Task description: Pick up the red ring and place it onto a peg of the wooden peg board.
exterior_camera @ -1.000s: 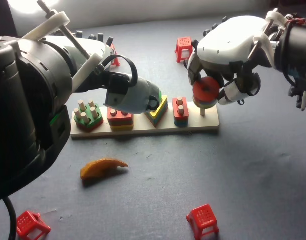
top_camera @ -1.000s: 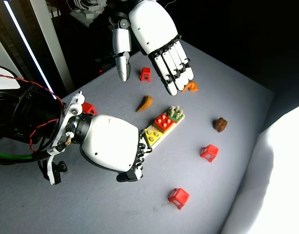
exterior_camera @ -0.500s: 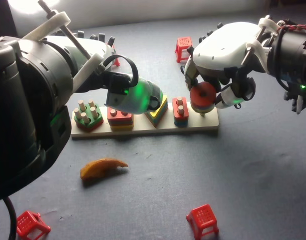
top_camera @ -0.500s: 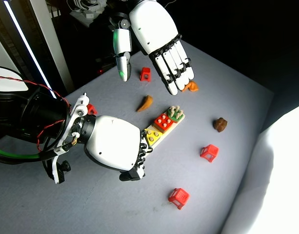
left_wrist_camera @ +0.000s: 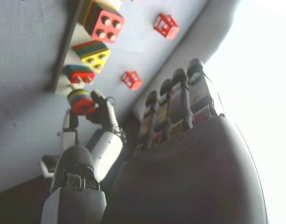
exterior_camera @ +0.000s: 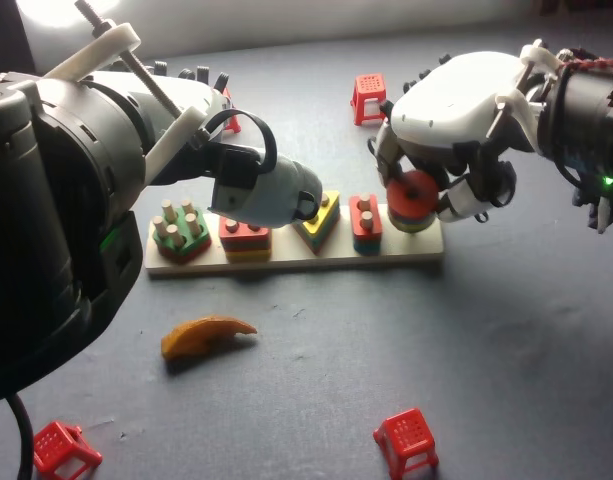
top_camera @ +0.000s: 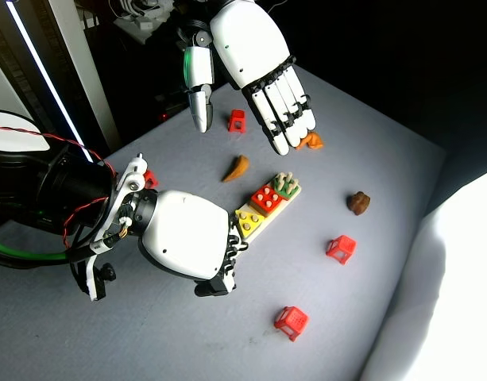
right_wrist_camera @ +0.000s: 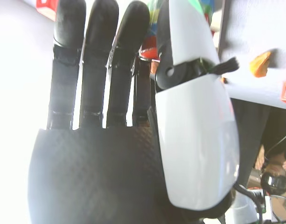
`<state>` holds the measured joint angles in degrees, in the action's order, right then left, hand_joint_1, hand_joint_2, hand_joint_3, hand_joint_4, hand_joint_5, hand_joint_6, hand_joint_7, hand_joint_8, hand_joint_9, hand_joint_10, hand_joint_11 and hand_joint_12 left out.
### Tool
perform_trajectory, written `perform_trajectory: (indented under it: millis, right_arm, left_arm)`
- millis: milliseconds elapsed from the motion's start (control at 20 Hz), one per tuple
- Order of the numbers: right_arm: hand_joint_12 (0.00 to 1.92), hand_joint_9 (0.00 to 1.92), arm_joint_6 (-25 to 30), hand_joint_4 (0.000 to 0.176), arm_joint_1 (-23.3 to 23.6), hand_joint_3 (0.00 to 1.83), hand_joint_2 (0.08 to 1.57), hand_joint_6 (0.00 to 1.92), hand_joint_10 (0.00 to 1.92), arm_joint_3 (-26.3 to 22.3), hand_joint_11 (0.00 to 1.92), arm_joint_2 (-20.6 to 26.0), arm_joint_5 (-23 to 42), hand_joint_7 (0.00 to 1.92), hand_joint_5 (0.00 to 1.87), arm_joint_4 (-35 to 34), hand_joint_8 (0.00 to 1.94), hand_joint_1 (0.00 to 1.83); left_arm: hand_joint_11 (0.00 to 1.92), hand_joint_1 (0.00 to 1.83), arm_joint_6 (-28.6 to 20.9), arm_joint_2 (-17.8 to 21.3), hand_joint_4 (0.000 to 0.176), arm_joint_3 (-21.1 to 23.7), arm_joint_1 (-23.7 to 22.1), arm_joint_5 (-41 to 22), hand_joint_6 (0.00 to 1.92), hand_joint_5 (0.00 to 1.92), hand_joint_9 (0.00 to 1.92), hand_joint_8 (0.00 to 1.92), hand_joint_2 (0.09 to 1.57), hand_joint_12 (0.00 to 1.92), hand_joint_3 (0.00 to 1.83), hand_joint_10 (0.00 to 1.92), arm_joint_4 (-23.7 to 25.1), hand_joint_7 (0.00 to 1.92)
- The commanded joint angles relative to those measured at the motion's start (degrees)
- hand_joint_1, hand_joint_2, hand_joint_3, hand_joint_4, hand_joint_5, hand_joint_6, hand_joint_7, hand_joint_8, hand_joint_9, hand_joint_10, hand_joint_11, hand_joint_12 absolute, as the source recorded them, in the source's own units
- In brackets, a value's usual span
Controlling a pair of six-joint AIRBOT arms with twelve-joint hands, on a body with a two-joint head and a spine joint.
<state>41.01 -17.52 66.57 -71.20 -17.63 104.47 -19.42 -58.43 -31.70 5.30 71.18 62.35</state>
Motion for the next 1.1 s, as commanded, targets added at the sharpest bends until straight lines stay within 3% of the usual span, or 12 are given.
perform_trajectory:
  millis: [0, 50, 100, 150, 250, 450, 650, 850, 900, 1050]
  right_arm:
    - [1.35, 0.65, -0.41, 0.000, 0.15, 0.00, 1.11, 0.75, 0.69, 0.38, 0.45, 0.18, -2.20, 0.73, 0.61, 1.89, 0.47, 1.11]
    - [1.37, 0.62, -0.40, 0.000, 0.07, 0.00, 1.08, 0.49, 0.56, 0.55, 0.35, 0.08, -2.20, 0.72, 0.59, 1.89, 0.29, 1.08]
    - [1.43, 0.47, -0.39, 0.000, 0.03, 0.00, 1.10, 0.30, 0.45, 0.83, 0.11, -0.08, -2.20, 0.60, 0.47, 1.89, 0.14, 0.99]
    - [1.39, 0.34, -0.39, 0.000, 0.03, 0.00, 1.14, 0.17, 0.38, 0.99, 0.02, -0.18, -2.20, 0.50, 0.37, 1.89, 0.05, 0.88]
    - [1.05, 0.15, -0.37, 0.000, 0.12, 0.00, 1.10, 0.03, 0.20, 1.23, 0.00, -0.36, -2.21, 0.24, 0.16, 1.89, 0.00, 0.69]
    - [0.80, 0.12, -0.19, 0.000, 0.35, 0.00, 0.98, 0.00, 0.08, 1.23, 0.00, -0.24, -2.32, 0.13, 0.08, 1.90, 0.00, 0.75]
    - [0.70, 0.11, -0.12, 0.000, 0.83, 0.00, 0.94, 0.00, 0.04, 0.95, 0.00, 0.86, -3.07, 0.09, 0.04, 1.90, 0.00, 0.77]
    - [0.61, 0.07, -0.11, 0.000, 1.76, 0.00, 0.93, 0.00, 0.02, -3.10, 0.00, 6.18, -3.70, 0.04, 0.00, 1.88, 0.00, 0.78]
    - [0.64, 0.08, -0.11, 0.000, 1.88, 0.00, 0.91, 0.00, 0.02, -4.74, 0.00, 7.94, -4.06, 0.06, 0.01, 1.86, 0.01, 0.81]
    - [0.47, 0.06, -0.11, 0.000, 1.42, 0.00, 0.90, 0.00, 0.01, -11.62, 0.00, 14.96, -4.60, 0.04, 0.00, 1.27, 0.00, 0.83]
  left_arm:
    - [0.00, 0.00, 0.10, -0.26, 0.000, -0.08, -0.35, -0.03, 0.01, 0.02, 0.00, 0.00, 1.20, 0.00, 0.00, 0.00, 5.37, 0.00]
    - [0.00, 0.00, 0.10, -0.26, 0.000, -0.08, -0.35, -0.03, 0.00, 0.01, 0.00, 0.00, 1.20, 0.00, 0.00, 0.00, 5.37, 0.00]
    - [0.00, 0.00, 0.10, -0.26, 0.000, -0.08, -0.35, -0.03, 0.00, 0.02, 0.00, 0.00, 1.20, 0.00, 0.00, 0.00, 5.37, 0.00]
    - [0.00, 0.00, 0.10, -0.26, 0.000, -0.08, -0.36, -0.03, 0.00, 0.01, 0.00, 0.00, 1.20, 0.00, 0.00, 0.00, 5.37, 0.00]
    - [0.00, 0.00, 0.10, -0.26, 0.000, -0.09, -0.36, -0.07, 0.00, 0.01, 0.00, 0.00, 1.19, 0.00, 0.00, 0.00, 5.37, 0.00]
    - [0.00, 0.00, 0.10, -0.26, 0.000, -0.09, -0.36, -0.07, 0.00, 0.00, 0.00, 0.00, 1.20, 0.00, 0.00, 0.00, 5.37, 0.00]
    - [0.00, 0.00, 0.10, -0.26, 0.000, -0.10, -0.36, -0.07, 0.00, 0.00, 0.00, 0.00, 1.19, 0.00, 0.00, 0.00, 5.38, 0.00]
    - [0.00, 0.00, 0.11, -0.26, 0.000, -0.11, -0.36, -0.06, 0.00, 0.00, 0.00, 0.00, 1.19, 0.00, 0.00, 0.00, 5.38, 0.00]
    - [0.00, 0.00, 0.11, -0.26, 0.000, -0.11, -0.36, -0.06, 0.00, 0.00, 0.00, 0.00, 1.19, 0.00, 0.00, 0.00, 5.38, 0.00]
    - [0.01, 0.00, 0.11, -0.26, 0.000, -0.08, -0.47, -0.07, 0.01, 0.03, 0.00, 0.00, 1.18, 0.00, 0.00, 0.00, 5.38, 0.00]
